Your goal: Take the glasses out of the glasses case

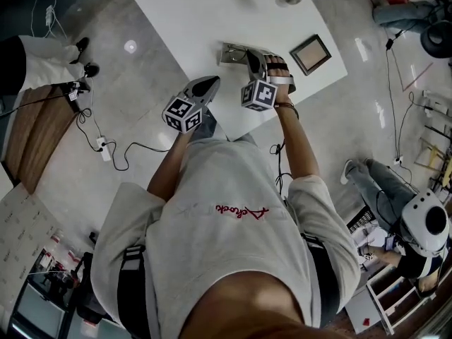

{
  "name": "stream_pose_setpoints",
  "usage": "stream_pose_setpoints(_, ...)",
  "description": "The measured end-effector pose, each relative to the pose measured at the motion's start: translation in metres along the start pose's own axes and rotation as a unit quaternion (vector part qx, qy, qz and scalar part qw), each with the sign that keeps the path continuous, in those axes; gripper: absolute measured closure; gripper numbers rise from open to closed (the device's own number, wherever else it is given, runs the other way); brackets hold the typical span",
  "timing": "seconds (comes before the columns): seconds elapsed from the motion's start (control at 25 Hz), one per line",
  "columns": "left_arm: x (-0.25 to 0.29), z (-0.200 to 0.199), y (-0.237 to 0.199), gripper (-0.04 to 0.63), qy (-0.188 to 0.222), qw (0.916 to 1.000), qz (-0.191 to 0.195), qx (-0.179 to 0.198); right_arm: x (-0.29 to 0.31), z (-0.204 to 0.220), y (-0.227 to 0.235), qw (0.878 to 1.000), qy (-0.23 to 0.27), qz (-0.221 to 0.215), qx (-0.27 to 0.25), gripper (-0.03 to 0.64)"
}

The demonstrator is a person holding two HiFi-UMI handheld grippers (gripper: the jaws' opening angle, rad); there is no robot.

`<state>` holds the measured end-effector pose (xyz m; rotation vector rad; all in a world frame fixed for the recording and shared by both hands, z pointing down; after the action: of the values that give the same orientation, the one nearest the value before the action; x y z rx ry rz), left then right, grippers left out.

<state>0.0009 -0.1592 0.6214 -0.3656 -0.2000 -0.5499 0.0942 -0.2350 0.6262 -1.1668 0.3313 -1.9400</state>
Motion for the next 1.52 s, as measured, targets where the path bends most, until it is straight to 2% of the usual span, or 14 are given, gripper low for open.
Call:
stream_pose_setpoints(0.28, 0.010, -0.029, 0.001, 0.592, 0.021, 0.9991, 0.012, 0.035, -0.019, -0.008, 0.018, 0.999, 0.009, 0.034, 0.021, 0.578)
stream_pose_setpoints(0.36, 0.014, -0.041, -0.001, 0.592, 0.029, 0.9984, 0.015, 0.047, -0.025, -0.010, 0.028, 0.998, 0.014, 0.044, 0.053, 0.578)
stream_pose_setpoints(0.48, 0.018, -0.056, -0.001, 0.592, 0.037, 0.9974, 0.017, 0.059, -0.036, -0.014, 0.038, 0.988, 0.031, 0.053, 0.140, 0.578)
stream_pose_setpoints(0.6, 0.019, -0.067, 0.000, 0.592, 0.044, 0.9961, 0.022, 0.073, -0.047, -0.016, 0.046, 0.962, 0.058, 0.062, 0.260, 0.578)
stream_pose_setpoints(0.76, 0.016, -0.074, -0.003, 0.592, 0.047, 0.9946, 0.030, 0.087, -0.062, -0.025, 0.048, 0.903, 0.123, 0.057, 0.409, 0.578)
stream_pose_setpoints(0.88, 0.015, -0.077, -0.001, 0.592, 0.048, 0.9937, 0.040, 0.093, -0.077, -0.034, 0.048, 0.864, 0.176, 0.056, 0.469, 0.578)
stream_pose_setpoints(1.04, 0.012, -0.075, 0.003, 0.592, 0.044, 0.9926, 0.057, 0.098, -0.090, -0.034, 0.041, 0.833, 0.194, 0.072, 0.513, 0.578)
stream_pose_setpoints(1.12, 0.009, -0.073, 0.005, 0.592, 0.039, 0.9918, 0.065, 0.103, -0.096, -0.031, 0.037, 0.821, 0.193, 0.089, 0.529, 0.578)
stream_pose_setpoints(1.2, 0.005, -0.071, 0.007, 0.592, 0.036, 0.9910, 0.073, 0.106, -0.102, -0.028, 0.033, 0.816, 0.191, 0.108, 0.534, 0.578)
stream_pose_setpoints(1.4, 0.000, -0.075, 0.017, 0.592, 0.046, 0.9874, 0.081, 0.128, -0.121, -0.023, 0.026, 0.814, 0.192, 0.128, 0.533, 0.578)
stream_pose_setpoints(1.52, -0.008, -0.076, 0.021, 0.592, 0.059, 0.9888, 0.070, 0.118, -0.132, -0.023, 0.018, 0.813, 0.195, 0.131, 0.533, 0.578)
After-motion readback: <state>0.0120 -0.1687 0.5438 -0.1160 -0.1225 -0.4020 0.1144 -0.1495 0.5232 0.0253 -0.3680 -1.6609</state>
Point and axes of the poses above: the fingertips, and each gripper's own axes: x forward along the fingers, y to its right, z out of its underside, the point moved 1 cm from there along -x, backward along the fingers, and after that the axes turned 13 degrees about x, right-handed, at the moved point
